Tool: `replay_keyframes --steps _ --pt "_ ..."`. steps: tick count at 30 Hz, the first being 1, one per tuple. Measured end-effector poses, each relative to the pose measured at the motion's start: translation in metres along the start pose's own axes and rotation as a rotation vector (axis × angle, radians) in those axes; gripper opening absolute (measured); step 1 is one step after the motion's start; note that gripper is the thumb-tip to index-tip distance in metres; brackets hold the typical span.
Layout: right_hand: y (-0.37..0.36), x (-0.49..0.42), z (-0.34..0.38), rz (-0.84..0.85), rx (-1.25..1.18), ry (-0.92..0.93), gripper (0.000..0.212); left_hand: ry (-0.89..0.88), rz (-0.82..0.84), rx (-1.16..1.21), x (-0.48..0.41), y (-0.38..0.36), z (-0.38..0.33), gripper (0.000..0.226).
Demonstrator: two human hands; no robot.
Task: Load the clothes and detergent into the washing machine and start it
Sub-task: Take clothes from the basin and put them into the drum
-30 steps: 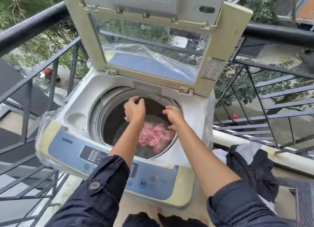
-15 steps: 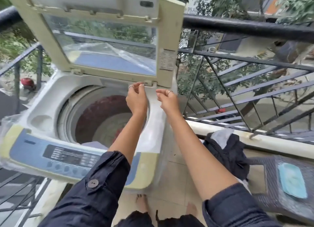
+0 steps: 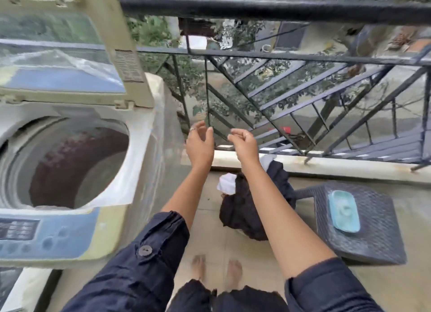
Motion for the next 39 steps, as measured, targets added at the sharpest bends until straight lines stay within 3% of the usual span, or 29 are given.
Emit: replay_keyframes --steps 7,12,19,23,27,30,33,36,39 --pt "0.105 -0.018 -0.129 -0.229 0.099 -0.205 0.030 0.098 0.191 -0.260 -0.022 -0.112 0.086 0.069" --pt "0.149 -0.037 -0.239 -0.304 0.126 -0.305 0.040 0.126 0.284 -0.345 -0.049 -0.191 0.159 0.087" --pt "0.191 -0.046 -0.388 -0.416 0.188 -0.453 0.082 0.145 0.372 -0.556 -0.083 -0.288 0.251 0.091" --pt "0.187 -0.052 -0.449 -0.317 0.237 -0.567 0.112 0.164 0.426 -0.625 -0.097 -0.329 0.302 0.094" --pt "0.169 -0.066 -0.478 -0.230 0.299 -0.565 0.125 0.145 0.440 -0.716 -0.104 -0.364 0.334 0.104" --pt "0.164 -0.073 -0.490 -0.218 0.359 -0.558 0.112 0.133 0.482 -0.787 -0.106 -0.381 0.350 0.120" --pt "0.170 -0.076 -0.494 -0.268 0.412 -0.527 0.082 0.083 0.483 -0.813 -0.105 -0.385 0.352 0.118" --pt "0.176 -0.071 -0.477 -0.368 0.433 -0.476 0.055 0.030 0.445 -0.834 -0.104 -0.378 0.341 0.084" --pt "0.178 -0.061 -0.452 -0.510 0.308 -0.429 0.040 0.045 0.489 -0.695 -0.093 -0.369 0.323 0.054"
Point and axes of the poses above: each hand's wrist, its own x-axis away from the middle knuckle, its own y-axis out of the back of the hand, z = x × y, the point moved 7 cm from there along -x, towards the middle knuckle, and after that the axes turned 14 degrees about y, right-handed, at the moved point
